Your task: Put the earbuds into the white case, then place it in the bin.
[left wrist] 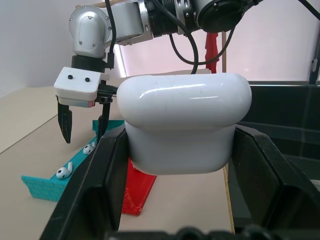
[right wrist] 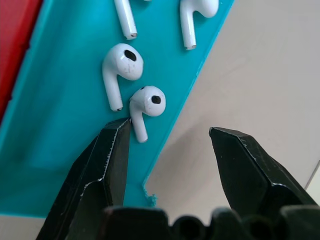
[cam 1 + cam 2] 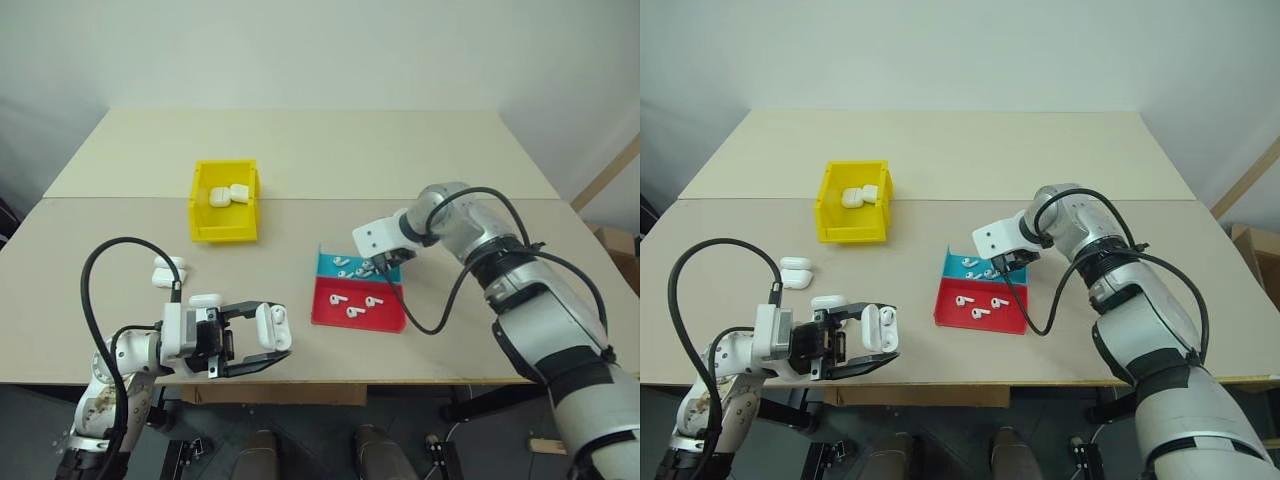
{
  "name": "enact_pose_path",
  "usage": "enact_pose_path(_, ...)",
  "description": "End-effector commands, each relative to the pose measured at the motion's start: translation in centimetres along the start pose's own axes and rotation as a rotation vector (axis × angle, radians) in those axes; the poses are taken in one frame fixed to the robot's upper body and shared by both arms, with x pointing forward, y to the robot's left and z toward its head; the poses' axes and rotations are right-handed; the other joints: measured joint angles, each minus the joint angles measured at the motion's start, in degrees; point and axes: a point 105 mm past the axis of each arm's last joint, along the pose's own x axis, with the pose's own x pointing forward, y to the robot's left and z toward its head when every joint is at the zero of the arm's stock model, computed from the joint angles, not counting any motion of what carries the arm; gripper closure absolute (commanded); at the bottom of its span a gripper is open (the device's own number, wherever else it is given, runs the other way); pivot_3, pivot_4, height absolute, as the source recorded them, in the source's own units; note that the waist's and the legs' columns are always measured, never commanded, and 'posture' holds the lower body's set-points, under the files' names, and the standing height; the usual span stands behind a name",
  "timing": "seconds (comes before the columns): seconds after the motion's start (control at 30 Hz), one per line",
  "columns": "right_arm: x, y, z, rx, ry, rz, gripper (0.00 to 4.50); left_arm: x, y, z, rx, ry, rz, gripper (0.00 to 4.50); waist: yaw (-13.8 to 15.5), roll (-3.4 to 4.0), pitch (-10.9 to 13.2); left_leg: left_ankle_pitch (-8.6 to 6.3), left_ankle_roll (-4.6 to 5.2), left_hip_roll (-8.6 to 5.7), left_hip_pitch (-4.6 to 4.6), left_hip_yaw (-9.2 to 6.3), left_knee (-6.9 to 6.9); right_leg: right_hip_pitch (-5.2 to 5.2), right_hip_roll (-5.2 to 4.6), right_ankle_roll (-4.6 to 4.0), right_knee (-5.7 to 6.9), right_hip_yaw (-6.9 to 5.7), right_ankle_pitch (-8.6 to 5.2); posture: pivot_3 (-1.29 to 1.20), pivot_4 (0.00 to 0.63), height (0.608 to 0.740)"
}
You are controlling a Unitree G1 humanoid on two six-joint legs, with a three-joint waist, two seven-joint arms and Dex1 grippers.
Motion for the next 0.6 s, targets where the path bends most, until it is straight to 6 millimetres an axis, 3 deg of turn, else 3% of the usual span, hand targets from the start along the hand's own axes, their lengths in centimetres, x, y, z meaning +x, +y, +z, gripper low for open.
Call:
enact_pose_path(0.03,-0.8,-1.1,0.1,-0.021,0.002,-0.045,1.51,0.3,0.1,0.8,0.052,-0.019,-0.008,1.72,-0.18,0.0,0.0,0.0,0.0,0.0,0.0,0.0,0.0,0.0,0.0,0.0,0.0,0.0,0.0,0.0,0.15,0.74)
enact_pose_path(0.3,-1.3,-0.6,0.4,-0.087,-0.019,-0.003,1.51,0.4,0.0,0.8,0.047,-0.017,-0.009,1.72,-0.41,0.0,0.0,0.0,0.0,0.0,-0.01,-0.01,0.0,0.0,0.0,0.0,0.0,0.0,0.0,0.0,0.15,0.74)
enact_pose_path(0.6,-1.8,-0.3,1.1,-0.286,-0.064,0.026,1.51,0.5,0.1,0.7,0.052,-0.018,-0.01,1.72,-0.81,0.03,0.02,0.0,0.0,0.0,0.0,-0.01,-0.02,0.0,0.0,0.0,0.0,0.01,0.0,0.0,0.15,0.74)
